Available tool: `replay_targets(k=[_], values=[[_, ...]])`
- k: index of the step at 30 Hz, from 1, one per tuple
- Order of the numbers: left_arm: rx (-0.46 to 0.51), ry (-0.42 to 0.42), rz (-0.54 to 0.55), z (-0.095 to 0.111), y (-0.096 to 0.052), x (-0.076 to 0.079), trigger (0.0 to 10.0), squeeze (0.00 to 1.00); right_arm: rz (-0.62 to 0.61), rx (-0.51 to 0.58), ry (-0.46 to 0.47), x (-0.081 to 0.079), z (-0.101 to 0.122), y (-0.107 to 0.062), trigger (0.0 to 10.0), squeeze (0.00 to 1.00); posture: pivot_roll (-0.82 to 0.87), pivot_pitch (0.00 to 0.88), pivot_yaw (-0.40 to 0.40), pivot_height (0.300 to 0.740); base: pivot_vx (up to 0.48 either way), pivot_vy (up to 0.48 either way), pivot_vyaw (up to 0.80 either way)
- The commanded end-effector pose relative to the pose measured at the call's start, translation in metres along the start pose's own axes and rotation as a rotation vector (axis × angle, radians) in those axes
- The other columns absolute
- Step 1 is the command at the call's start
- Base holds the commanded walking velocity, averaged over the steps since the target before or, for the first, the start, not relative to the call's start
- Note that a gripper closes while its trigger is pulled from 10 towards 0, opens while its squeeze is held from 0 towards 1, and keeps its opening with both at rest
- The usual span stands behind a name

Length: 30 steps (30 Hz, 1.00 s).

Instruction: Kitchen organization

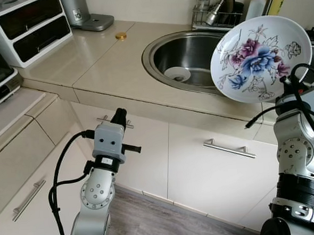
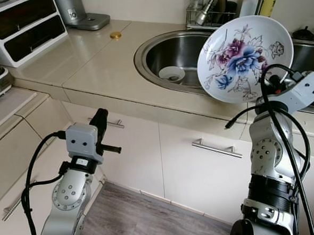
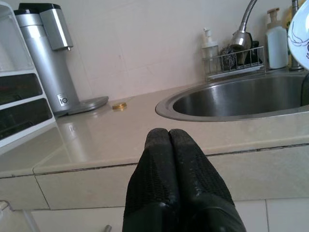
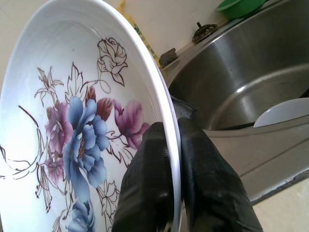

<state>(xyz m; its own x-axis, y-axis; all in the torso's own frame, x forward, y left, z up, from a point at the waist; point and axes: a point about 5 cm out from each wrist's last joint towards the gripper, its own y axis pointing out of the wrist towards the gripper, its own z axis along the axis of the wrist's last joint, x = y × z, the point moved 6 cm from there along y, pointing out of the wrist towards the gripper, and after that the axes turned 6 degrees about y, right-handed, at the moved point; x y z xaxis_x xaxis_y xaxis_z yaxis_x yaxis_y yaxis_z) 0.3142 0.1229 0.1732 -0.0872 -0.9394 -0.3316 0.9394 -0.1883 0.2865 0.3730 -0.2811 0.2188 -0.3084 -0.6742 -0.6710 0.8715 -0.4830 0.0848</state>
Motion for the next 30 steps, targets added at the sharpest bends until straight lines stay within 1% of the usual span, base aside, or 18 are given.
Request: replay_targets(k=[1,9,10,26,28,30], values=[[0.001,0.002,-0.015,0.001,0.001,0.002,10.0,0.00,0.010,0.052,-0.002,-0.002,0.013,-0.001,0.0,0.00,0.08,0.000,-0.016,0.740,0.000,0.000,-0.80],[0.008,0.004,-0.015,0.003,0.001,0.002,10.0,0.00,0.007,0.048,-0.007,-0.002,0.010,-0.001,0.0,0.00,0.08,0.000,-0.016,0.740,0.000,-0.437,-0.80],[0.019,-0.015,-0.004,0.005,0.001,0.001,10.0,0.00,0.007,0.049,-0.007,-0.002,0.010,-0.001,0.0,0.00,0.08,0.000,-0.016,0.740,0.000,0.000,-0.80],[0.012,-0.018,-0.002,0.004,0.001,0.001,10.0,0.00,0.005,0.061,-0.006,-0.003,0.013,0.000,0.0,0.00,0.08,0.000,-0.019,0.740,0.000,0.000,-0.80],[0.009,-0.018,-0.002,0.003,0.001,0.002,10.0,0.00,0.019,0.059,-0.019,-0.006,0.012,0.000,0.0,0.00,0.08,0.000,-0.019,0.740,0.000,0.000,-0.40],[0.008,-0.016,-0.004,0.003,0.001,0.002,10.0,0.00,0.054,0.027,-0.037,-0.012,0.005,-0.001,0.0,0.00,0.08,0.000,-0.017,0.740,0.000,0.000,0.00]])
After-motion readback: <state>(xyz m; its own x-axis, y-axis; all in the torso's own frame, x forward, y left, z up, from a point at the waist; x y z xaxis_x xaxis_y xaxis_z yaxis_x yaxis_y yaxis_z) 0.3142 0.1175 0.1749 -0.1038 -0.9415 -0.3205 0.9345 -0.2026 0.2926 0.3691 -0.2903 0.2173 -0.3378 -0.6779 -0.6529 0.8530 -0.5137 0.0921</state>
